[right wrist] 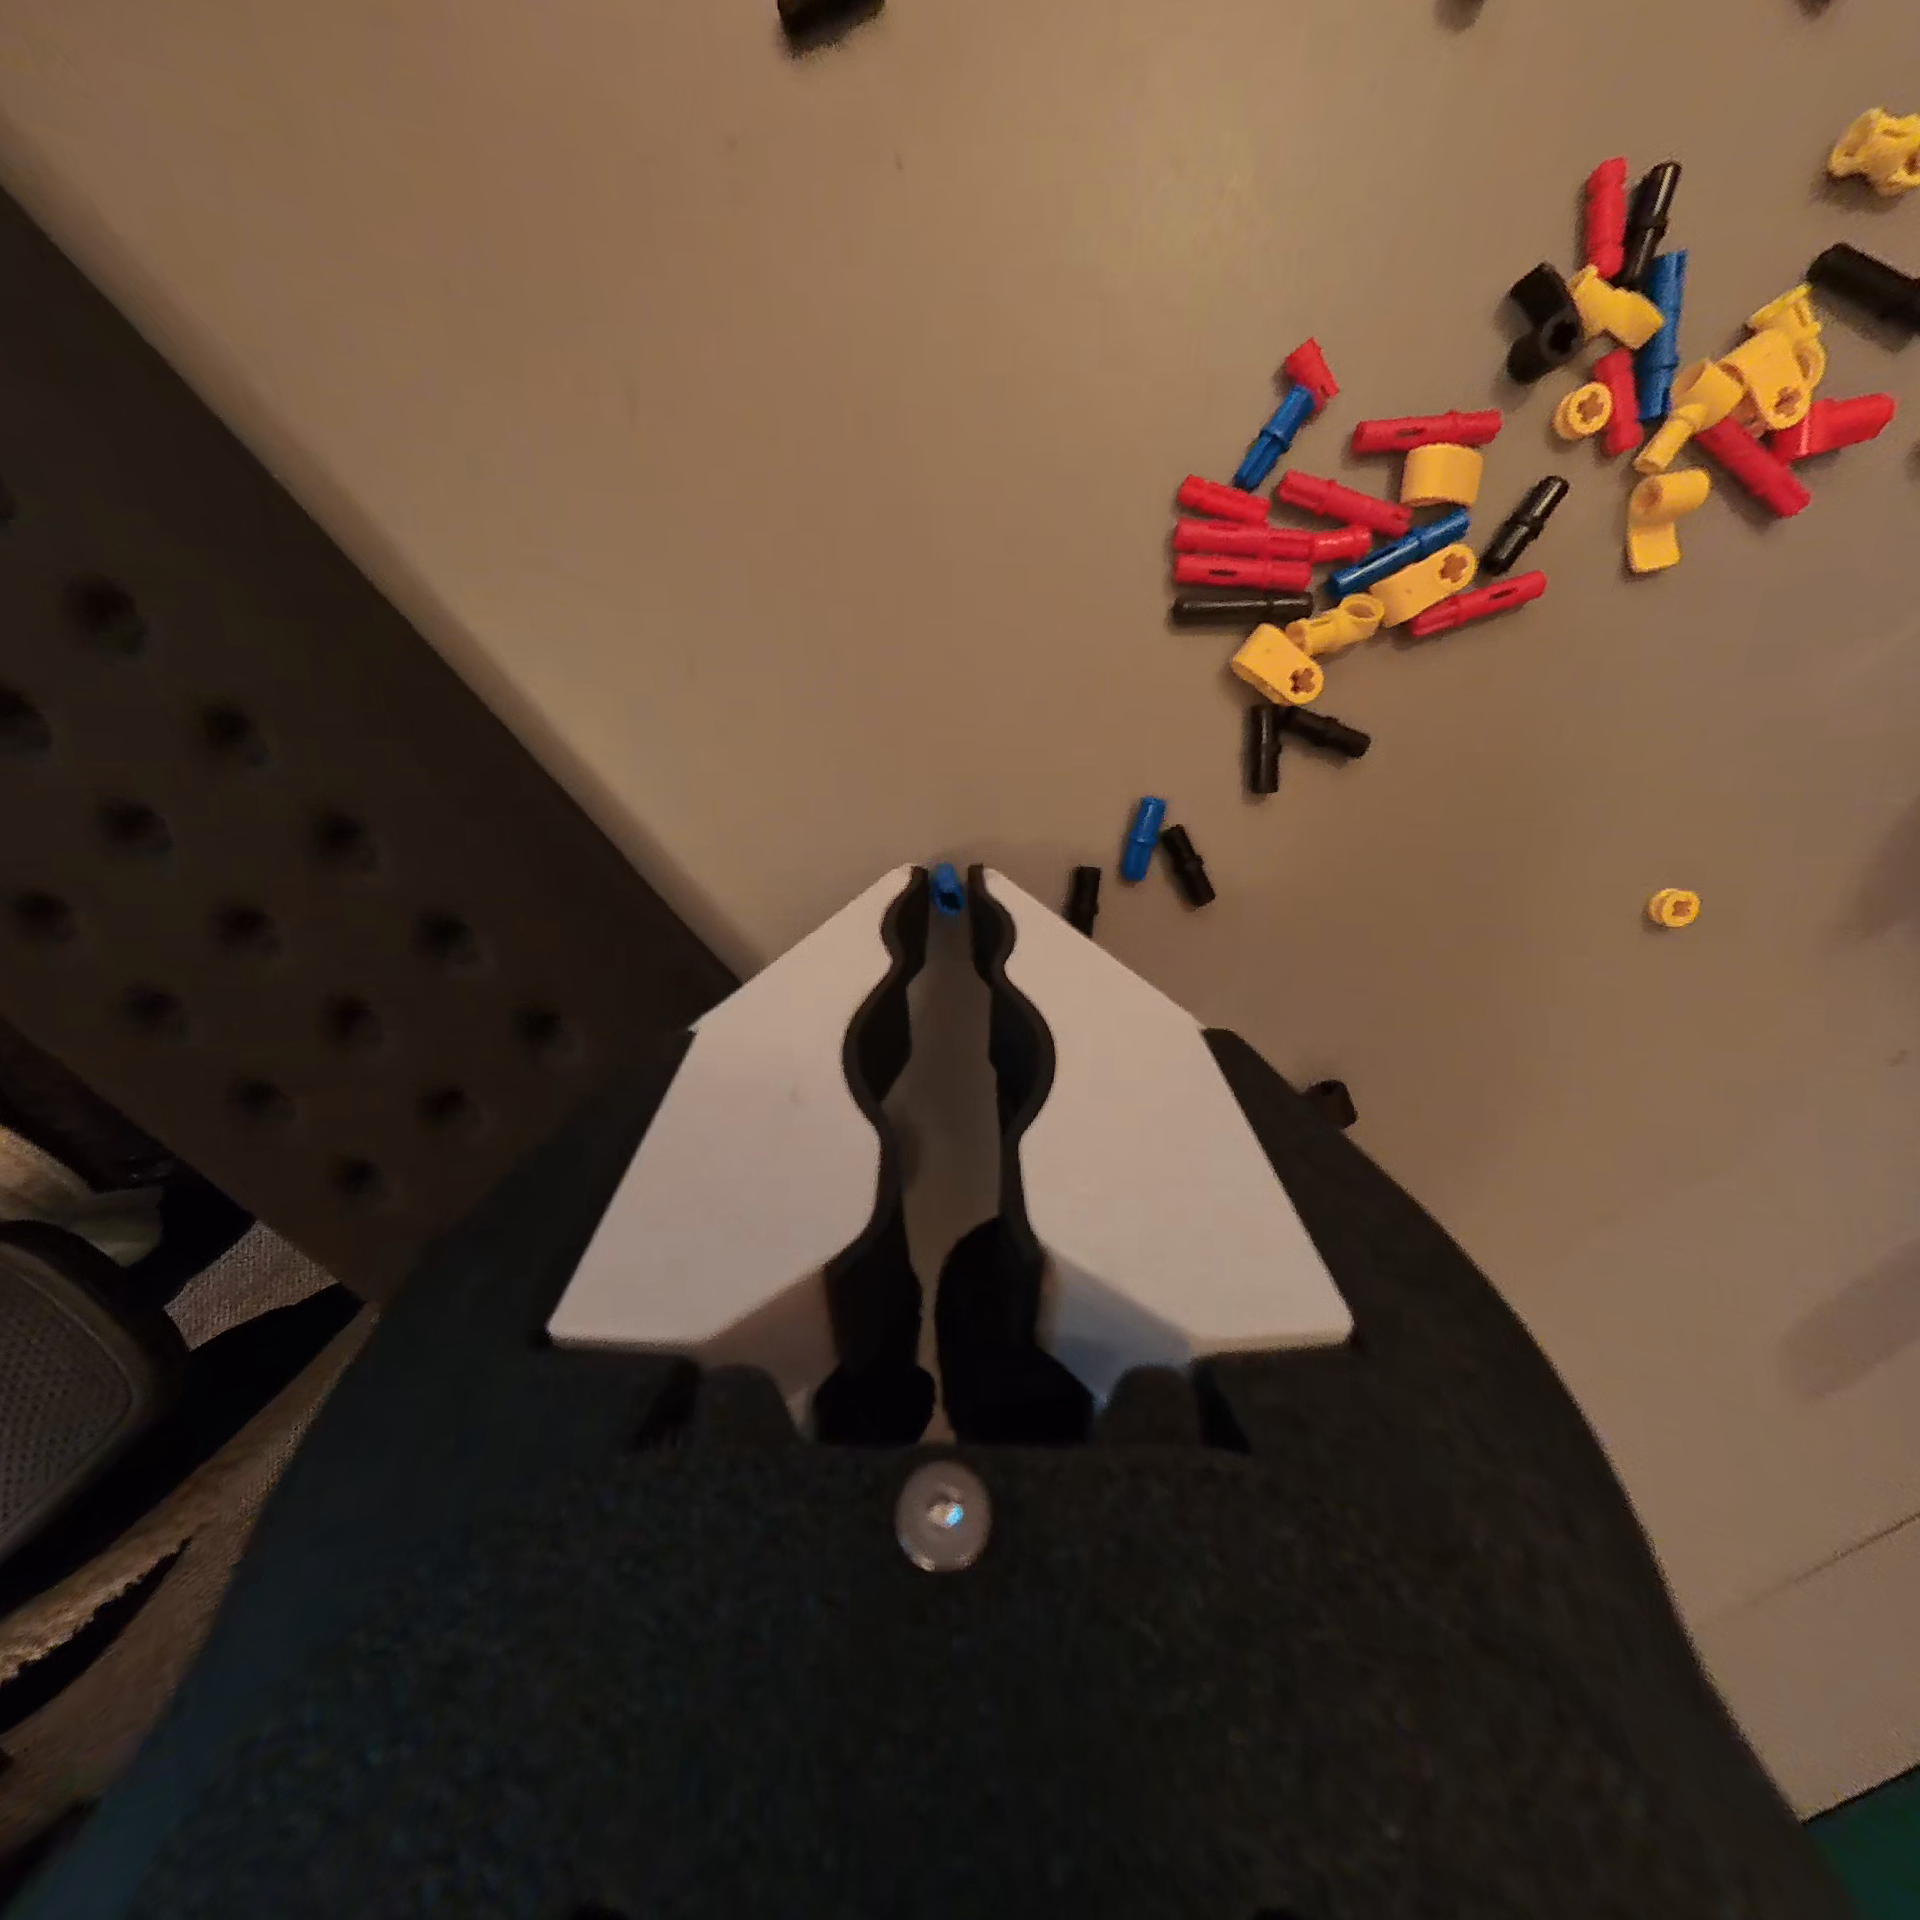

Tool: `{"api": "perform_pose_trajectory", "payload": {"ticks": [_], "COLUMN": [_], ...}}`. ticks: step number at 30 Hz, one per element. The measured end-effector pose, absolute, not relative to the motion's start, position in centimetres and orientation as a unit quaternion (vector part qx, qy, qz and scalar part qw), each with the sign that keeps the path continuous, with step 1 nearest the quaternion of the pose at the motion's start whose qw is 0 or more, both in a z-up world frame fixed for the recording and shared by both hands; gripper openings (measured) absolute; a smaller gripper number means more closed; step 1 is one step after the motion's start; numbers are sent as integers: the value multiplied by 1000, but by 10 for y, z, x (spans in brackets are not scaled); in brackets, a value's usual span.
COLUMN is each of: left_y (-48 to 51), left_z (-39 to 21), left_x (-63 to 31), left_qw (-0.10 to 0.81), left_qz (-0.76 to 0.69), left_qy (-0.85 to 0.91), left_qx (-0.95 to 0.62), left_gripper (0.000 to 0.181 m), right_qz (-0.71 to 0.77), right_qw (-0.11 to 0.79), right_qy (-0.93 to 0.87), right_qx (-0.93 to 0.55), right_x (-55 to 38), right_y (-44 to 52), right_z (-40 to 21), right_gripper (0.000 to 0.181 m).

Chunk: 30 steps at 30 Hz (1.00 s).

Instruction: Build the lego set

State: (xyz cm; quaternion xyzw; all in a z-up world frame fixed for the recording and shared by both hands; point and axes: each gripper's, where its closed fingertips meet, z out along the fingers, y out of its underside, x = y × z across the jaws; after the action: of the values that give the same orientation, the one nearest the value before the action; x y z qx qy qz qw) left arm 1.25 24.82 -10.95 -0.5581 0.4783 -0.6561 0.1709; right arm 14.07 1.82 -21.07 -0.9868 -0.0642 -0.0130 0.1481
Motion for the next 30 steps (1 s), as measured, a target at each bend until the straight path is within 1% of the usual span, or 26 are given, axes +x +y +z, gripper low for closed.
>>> {"api": "perform_pose_trajectory", "payload": {"ticks": [6,8,10,14,15,16,18,19,21,25,27,30], "left_y": [249,249,249,249,249,249,251,251,252,248,250,252], "left_z": [-110,-110,-109,-102,-100,-98,-96,-96,-94,-93,-95,-98], "left_x": [13,12,12,12,11,10,9,9,8,8,8,8], "left_qw": [170,169,164,140,136,131,130,129,130,129,139,125], "left_qz": [-656,-657,-662,-690,-698,-704,-708,-710,-713,-710,-704,-705], "left_qy": [478,477,471,443,437,432,426,426,421,431,432,425], "left_qx": [-560,-559,-559,-555,-552,-548,-548,-547,-545,-542,-547,-554], "left_gripper": [8,7,8,7,8,7,7,7,7,7,7,7], "right_qz": [-17,-34,-35,-70,-87,-105,-178,-186,-173,-190,-192,-194], "right_qw": [140,163,238,458,502,524,542,550,566,564,554,545], "right_qy": [-72,-89,-108,-157,-159,-162,-144,-128,-101,-110,-104,-108], "right_qx": [-987,-982,-965,-872,-846,-830,-808,-804,-800,-796,-804,-808], "right_x": [140,139,123,44,23,6,1,0,-3,-4,-1,1], "right_y": [19,29,58,160,183,201,226,233,242,248,250,251], "right_z": [-211,-203,-182,-115,-105,-102,-101,-101,-99,-96,-98,-101], "right_gripper": [4,4,4,4,4,4,4,4,4,4,4,4]}}
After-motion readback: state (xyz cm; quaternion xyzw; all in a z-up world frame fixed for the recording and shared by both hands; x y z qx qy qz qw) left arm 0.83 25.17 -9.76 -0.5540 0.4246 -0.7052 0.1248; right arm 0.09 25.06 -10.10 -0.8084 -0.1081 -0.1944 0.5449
